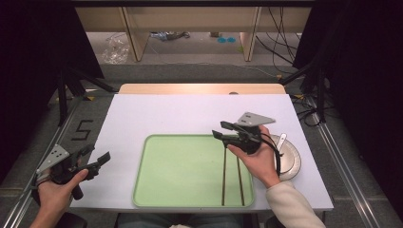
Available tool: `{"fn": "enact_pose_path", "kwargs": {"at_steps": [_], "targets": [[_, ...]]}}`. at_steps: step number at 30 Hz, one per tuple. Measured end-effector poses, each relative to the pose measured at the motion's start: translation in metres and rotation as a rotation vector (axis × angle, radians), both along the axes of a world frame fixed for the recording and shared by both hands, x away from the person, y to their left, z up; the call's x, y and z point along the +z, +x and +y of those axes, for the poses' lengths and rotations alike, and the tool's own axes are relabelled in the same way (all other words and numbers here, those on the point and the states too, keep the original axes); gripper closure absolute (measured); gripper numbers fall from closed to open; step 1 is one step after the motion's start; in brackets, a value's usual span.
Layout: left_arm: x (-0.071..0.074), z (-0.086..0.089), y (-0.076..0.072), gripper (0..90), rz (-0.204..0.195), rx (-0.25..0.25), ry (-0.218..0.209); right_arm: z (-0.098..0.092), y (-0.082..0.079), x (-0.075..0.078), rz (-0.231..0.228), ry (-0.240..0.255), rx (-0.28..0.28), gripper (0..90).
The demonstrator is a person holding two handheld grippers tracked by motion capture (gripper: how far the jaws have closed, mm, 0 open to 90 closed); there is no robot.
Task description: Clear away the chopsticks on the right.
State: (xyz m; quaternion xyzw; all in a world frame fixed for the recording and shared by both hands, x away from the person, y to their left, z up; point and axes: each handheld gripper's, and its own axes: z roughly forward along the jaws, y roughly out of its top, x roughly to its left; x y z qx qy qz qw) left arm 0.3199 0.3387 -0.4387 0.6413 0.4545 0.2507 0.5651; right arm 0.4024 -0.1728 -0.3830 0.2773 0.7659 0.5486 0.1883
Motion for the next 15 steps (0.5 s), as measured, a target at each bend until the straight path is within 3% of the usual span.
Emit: {"fn": "enact_pose_path", "kwargs": {"at_steps": [3, 6, 9, 15], "targets": [[0.0, 0.0, 0.0, 21.5, -0.004, 0.006, -0.001, -0.014, -0.015, 0.006, -0.065, 0.081, -0.017, 39.5], [0.001, 0.0, -0.001, 21.0, -0.009, 0.011, -0.005, -0.024, -0.028, 0.006, -0.082, 0.14, -0.037, 35.4], [0.001, 0.0, 0.0, 20.3, -0.014, 0.011, -0.004, -0.029, -0.036, 0.002, -0.102, 0.136, -0.058, 33.8], [0.001, 0.0, 0.0, 19.8, -0.016, 0.009, -0.004, -0.03, -0.034, -0.004, -0.086, 0.12, -0.072, 33.0]]}}
